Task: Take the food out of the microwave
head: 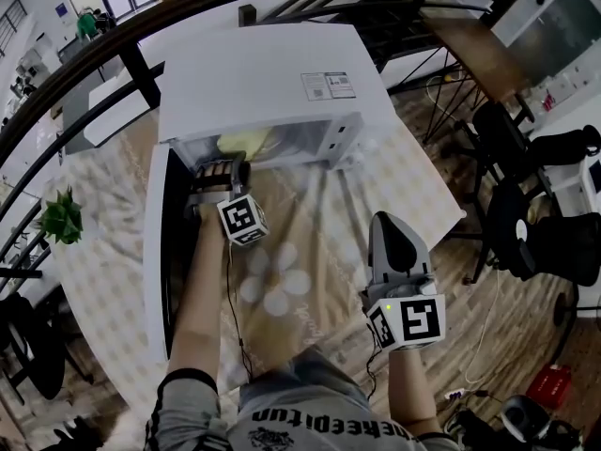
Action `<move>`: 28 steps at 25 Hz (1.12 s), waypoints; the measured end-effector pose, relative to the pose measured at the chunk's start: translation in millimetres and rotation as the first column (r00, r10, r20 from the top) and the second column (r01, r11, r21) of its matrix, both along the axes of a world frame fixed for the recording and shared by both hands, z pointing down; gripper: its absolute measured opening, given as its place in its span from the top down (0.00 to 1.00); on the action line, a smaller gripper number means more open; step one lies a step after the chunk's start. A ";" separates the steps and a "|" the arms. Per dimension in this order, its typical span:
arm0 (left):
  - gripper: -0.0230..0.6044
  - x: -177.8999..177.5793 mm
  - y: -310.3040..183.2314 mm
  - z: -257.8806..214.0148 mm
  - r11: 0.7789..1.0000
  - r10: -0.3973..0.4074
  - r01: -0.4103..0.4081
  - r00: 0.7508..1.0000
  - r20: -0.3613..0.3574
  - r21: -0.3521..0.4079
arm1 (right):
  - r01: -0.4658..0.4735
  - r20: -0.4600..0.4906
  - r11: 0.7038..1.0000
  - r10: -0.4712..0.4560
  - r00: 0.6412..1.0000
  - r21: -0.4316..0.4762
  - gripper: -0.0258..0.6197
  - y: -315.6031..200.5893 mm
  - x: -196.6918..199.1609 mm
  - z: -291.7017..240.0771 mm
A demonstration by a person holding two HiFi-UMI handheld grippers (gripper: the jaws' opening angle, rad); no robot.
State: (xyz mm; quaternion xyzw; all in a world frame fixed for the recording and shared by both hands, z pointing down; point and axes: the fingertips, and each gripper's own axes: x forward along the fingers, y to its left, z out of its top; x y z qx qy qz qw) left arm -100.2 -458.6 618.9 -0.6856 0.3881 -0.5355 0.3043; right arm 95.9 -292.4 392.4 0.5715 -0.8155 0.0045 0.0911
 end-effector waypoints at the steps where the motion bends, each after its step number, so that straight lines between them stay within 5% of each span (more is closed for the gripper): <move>1: 0.76 0.1 -0.7 1.0 1.000 0.000 0.000 1.000 0.004 -0.003 | -0.002 -0.001 1.000 0.002 1.000 -0.001 0.95 0.3 0.7 0.2; 6: 0.80 -2.1 -2.9 0.3 1.000 -0.011 0.011 0.999 0.032 0.006 | -0.012 -0.003 1.000 0.012 1.000 -0.004 0.95 2.4 5.3 1.7; 20: 0.86 12.2 13.9 -8.7 1.000 -0.013 0.011 0.996 -0.088 -0.018 | 0.000 0.009 1.000 0.000 1.000 0.008 0.95 8.0 0.7 -2.8; 28: 0.80 17.0 16.3 1.0 0.998 0.035 -0.035 0.999 0.000 0.051 | 0.006 0.008 1.000 -0.006 1.000 0.011 0.95 9.8 0.0 -4.2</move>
